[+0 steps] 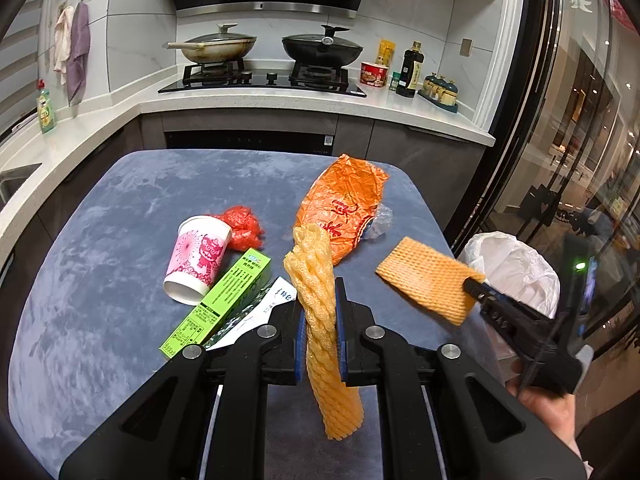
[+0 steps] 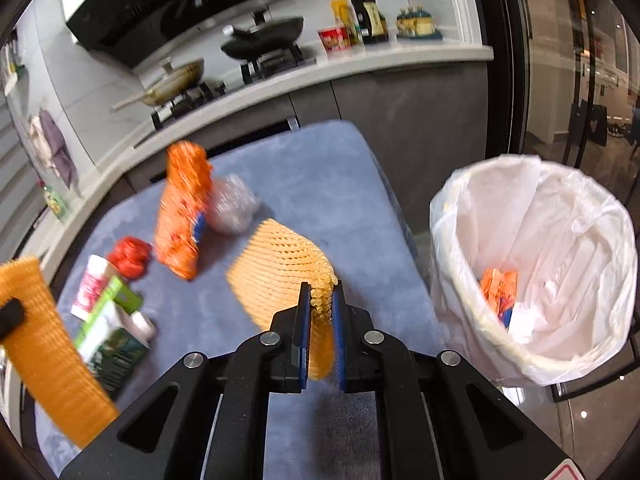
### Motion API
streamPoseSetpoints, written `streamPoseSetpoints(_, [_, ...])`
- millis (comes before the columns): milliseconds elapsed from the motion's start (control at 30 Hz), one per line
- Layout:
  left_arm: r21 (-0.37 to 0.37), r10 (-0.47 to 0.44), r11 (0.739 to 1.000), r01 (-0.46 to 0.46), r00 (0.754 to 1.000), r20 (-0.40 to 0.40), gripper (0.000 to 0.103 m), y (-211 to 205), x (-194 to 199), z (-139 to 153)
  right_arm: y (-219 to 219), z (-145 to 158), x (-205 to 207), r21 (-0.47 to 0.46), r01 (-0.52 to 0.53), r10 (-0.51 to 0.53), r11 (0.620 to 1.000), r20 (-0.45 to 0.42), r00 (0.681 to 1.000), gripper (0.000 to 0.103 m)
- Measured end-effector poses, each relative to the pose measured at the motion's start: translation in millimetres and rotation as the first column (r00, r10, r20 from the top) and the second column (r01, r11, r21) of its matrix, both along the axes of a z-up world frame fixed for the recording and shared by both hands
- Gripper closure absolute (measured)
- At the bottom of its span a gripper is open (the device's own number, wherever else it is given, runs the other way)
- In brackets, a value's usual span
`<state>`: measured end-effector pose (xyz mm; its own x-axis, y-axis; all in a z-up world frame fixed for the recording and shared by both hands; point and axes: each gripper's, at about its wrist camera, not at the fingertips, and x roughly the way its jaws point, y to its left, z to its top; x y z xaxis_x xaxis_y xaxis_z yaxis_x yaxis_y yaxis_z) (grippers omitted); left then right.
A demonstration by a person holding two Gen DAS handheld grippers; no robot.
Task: Collect trash
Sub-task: 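Grasp an orange foam net with the left tool while the right tool grasps another, then carry both foam nets over the bin and open both tools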
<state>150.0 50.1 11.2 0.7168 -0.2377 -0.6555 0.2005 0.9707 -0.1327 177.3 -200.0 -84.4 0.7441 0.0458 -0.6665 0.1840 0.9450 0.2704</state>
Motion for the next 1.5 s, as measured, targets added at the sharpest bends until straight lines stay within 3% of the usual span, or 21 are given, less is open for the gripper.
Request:
streamPoseSetpoints(367, [-0.020, -0.064, 0.998, 0.065, 0.997, 0.039, 0.092, -31.7, -2.7, 23.4, -32.0, 75.6, -48.5, -0.021, 0.071, -0.067, 0.997, 0.166, 0.984, 0.094])
streamPoseSetpoints(633, [-0.013, -0.154, 0.988, 0.156, 0.985, 0.077, 0.092, -83.6, -3.2, 40.9, -80.3, 99.8, -82.0, -0.016, 0.178, -0.170, 0.984, 0.215, 0.962, 0.093])
streamPoseSetpoints(1000, [0.014, -0.271, 0.962, 0.271, 0.957, 0.101, 0.092, -154.0, -8.1, 46.8, -142.2, 99.2, -115.6, -0.009, 0.300, -0.291, 0.954, 0.219, 0.931, 0.094])
streamPoseSetpoints(1500, [0.043, -0.370, 0.929, 0.367, 0.924, 0.094, 0.092, -236.9, -1.2, 40.2, -192.7, 65.5, -132.6, -0.003, 0.389, -0.385, 0.921, 0.147, 0.911, 0.093])
